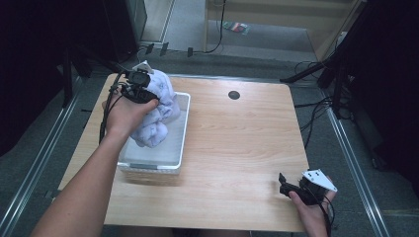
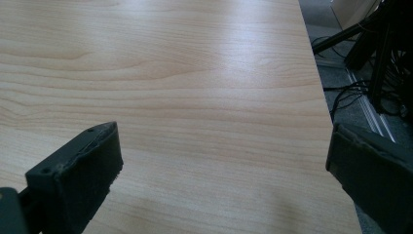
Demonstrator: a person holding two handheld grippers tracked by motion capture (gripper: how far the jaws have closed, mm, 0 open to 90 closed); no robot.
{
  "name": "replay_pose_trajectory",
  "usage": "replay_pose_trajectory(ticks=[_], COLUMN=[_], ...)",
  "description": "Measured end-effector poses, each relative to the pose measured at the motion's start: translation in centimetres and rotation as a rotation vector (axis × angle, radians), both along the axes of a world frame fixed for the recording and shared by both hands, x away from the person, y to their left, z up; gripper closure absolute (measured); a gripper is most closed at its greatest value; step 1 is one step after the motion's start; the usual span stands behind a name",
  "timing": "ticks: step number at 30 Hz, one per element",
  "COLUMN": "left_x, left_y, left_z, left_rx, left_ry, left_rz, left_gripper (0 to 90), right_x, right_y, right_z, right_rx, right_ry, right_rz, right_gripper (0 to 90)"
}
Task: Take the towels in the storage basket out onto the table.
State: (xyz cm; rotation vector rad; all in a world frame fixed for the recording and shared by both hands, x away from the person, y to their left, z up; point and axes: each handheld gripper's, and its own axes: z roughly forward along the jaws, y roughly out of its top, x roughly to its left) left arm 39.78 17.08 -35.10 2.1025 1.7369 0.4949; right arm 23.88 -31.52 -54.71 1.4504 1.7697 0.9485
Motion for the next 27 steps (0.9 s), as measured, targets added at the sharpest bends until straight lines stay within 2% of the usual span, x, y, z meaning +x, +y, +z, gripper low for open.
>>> replay_pose_trajectory(ticks=[10,15,20,27], left_x=[-0.1,-0.2,-0.2,-0.2], left_y=[-2.4,-3.6,-4.6,-6.2], left_z=[1.5,1.7,1.7,1.8], left_rx=[-0.002,-0.008,-0.003,0.008], left_ry=[-0.021,-0.027,-0.016,-0.022], left_rz=[-0.03,-0.036,-0.046,-0.066], left_gripper=[54.2,54.0,54.1,54.0], right_x=[0.0,0.0,0.0,0.0], right_y=[0.0,0.0,0.0,0.0], right_z=[0.0,0.0,0.0,0.0], right_rx=[0.003,0.001,0.003,0.002], right_ry=[0.001,0.001,0.002,0.001], right_rz=[-0.002,0.0,0.0,0.001], right_gripper=[0.0,0.0,0.0,0.0])
